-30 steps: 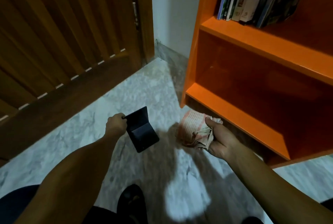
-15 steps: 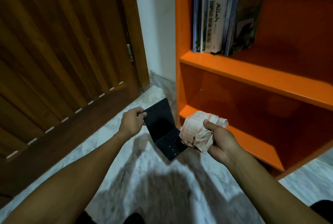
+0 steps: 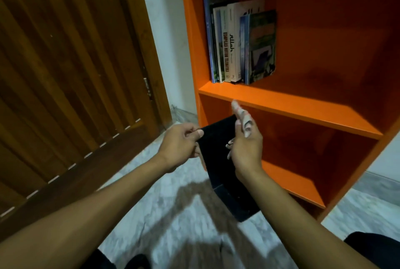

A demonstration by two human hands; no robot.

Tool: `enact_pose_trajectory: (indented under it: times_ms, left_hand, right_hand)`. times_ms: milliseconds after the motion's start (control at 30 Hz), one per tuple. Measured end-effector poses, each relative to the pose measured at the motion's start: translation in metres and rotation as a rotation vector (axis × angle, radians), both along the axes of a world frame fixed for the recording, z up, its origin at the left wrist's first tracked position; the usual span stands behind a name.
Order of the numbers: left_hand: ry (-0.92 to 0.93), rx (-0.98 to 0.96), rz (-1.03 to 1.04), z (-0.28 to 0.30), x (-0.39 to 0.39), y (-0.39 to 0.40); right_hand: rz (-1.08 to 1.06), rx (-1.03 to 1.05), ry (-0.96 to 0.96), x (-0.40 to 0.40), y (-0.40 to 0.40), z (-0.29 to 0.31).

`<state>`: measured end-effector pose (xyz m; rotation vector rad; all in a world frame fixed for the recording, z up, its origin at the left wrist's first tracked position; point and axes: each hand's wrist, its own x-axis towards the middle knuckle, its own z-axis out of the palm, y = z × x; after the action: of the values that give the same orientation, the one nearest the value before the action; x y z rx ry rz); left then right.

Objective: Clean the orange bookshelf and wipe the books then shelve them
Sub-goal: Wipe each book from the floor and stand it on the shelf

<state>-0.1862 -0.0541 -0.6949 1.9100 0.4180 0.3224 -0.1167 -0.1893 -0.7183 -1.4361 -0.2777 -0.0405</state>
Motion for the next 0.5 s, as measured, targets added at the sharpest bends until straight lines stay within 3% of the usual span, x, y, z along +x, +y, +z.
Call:
enact_pose_trajectory:
  times_ms: [100, 233, 500]
  left_hand:
    - [-0.042, -0.034, 0.029, -0.007, 0.010, -0.017]
    - [-0.095, -0.051, 0.100, -0.011, 0.020, -0.018]
    - [-0.097, 0.108, 0.206, -0.019, 0.024, 0.011]
  right_hand:
    - [0.001, -0.204, -0.085, -0.012, 0.000, -0.006]
    - [0.098, -0.326, -0.225, -0.030, 0.005, -0.023]
    - [0.371, -0.543, -0.225, -0.050, 0.015, -0.052]
